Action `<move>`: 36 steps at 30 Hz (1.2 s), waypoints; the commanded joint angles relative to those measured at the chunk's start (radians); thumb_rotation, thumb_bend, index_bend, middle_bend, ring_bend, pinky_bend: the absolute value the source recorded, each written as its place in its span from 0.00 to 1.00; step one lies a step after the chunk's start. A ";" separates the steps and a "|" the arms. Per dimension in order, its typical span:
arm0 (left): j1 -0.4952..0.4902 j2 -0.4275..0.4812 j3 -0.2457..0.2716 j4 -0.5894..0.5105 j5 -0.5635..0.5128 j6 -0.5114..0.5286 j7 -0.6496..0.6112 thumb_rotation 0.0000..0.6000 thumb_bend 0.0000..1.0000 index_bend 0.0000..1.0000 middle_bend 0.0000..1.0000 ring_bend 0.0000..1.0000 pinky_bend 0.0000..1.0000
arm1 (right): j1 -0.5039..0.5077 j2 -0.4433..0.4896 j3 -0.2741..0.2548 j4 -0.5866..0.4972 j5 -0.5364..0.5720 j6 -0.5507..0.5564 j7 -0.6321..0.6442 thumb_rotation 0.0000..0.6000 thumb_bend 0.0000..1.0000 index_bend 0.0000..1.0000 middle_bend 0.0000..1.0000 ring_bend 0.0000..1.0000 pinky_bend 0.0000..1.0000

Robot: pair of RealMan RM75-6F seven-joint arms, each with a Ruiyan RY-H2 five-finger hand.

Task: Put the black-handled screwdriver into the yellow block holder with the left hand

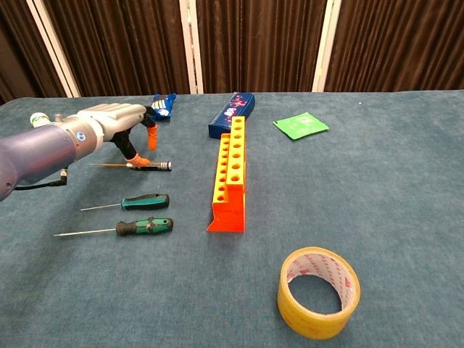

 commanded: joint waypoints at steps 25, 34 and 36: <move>-0.045 -0.091 0.006 0.138 -0.015 -0.046 0.008 1.00 0.32 0.51 0.00 0.00 0.00 | -0.005 0.004 0.003 -0.008 0.005 0.006 0.021 1.00 0.02 0.00 0.00 0.00 0.00; -0.040 -0.094 0.008 0.137 -0.020 -0.045 0.022 1.00 0.35 0.55 0.00 0.00 0.00 | -0.007 0.004 0.004 -0.010 0.002 0.010 0.026 1.00 0.03 0.00 0.00 0.00 0.00; -0.038 -0.090 0.008 0.129 -0.019 -0.042 0.021 1.00 0.38 0.57 0.00 0.00 0.00 | -0.008 0.004 0.004 -0.011 0.001 0.011 0.027 1.00 0.03 0.00 0.00 0.00 0.00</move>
